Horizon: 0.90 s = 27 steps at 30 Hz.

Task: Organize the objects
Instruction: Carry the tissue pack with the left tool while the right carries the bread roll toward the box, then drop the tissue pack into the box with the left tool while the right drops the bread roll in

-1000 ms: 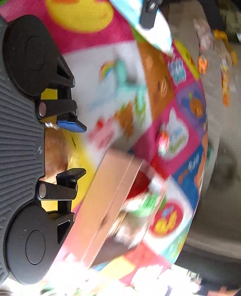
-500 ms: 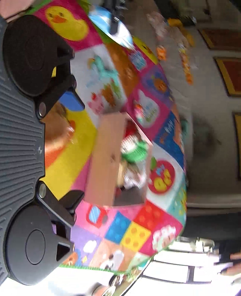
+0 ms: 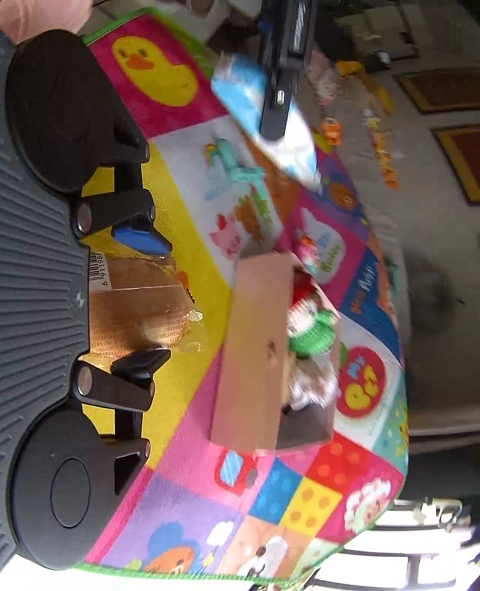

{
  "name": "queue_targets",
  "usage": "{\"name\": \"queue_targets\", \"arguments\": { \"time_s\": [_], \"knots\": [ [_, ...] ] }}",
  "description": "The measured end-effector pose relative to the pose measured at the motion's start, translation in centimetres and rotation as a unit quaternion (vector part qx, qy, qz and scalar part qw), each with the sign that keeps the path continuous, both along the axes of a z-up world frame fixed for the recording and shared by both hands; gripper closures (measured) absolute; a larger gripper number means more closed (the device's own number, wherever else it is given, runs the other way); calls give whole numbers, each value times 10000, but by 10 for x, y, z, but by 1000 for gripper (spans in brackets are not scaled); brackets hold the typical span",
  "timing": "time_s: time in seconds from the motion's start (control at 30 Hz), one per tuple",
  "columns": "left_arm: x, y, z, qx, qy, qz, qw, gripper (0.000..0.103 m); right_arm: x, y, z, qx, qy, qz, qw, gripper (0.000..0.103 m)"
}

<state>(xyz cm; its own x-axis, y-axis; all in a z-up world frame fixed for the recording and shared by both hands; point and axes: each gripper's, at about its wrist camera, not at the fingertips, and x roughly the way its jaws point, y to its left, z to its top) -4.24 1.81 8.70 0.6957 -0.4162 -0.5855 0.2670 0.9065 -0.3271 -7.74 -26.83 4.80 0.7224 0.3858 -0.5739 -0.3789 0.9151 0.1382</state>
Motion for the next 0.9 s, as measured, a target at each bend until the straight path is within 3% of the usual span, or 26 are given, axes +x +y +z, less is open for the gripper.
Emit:
{"name": "queue_targets", "arguments": {
  "time_s": [0.17,0.3,0.4,0.47,0.53,0.63,0.67,0.9],
  "knots": [
    [67,-70,19,-145,-151,-252,9995,46,-5,-37,20,434,-518,-601,9959,49],
    [127,-129,9,-325,-162,-170,9992,45,-8,-60,31,696,-856,-920,9896,49],
    [154,-166,-13,-15,-248,-123,9996,45,-8,-72,33,698,-975,-1085,9868,49],
    [164,-180,-31,239,-85,-95,9996,45,-9,-78,31,683,-970,-1154,9862,49],
    [165,-185,-46,521,166,-67,9985,43,-7,-82,26,653,-913,-1209,9863,49],
    [148,-192,-46,1037,36,-303,9941,42,-2,-88,18,675,-805,-1298,9860,49],
    [143,-190,-43,1047,51,-352,9939,42,0,-89,17,711,-766,-1320,9857,49],
    [97,-125,-4,24,-195,-422,9989,45,4,-91,23,846,-752,-1302,9850,49]
  ]
}}
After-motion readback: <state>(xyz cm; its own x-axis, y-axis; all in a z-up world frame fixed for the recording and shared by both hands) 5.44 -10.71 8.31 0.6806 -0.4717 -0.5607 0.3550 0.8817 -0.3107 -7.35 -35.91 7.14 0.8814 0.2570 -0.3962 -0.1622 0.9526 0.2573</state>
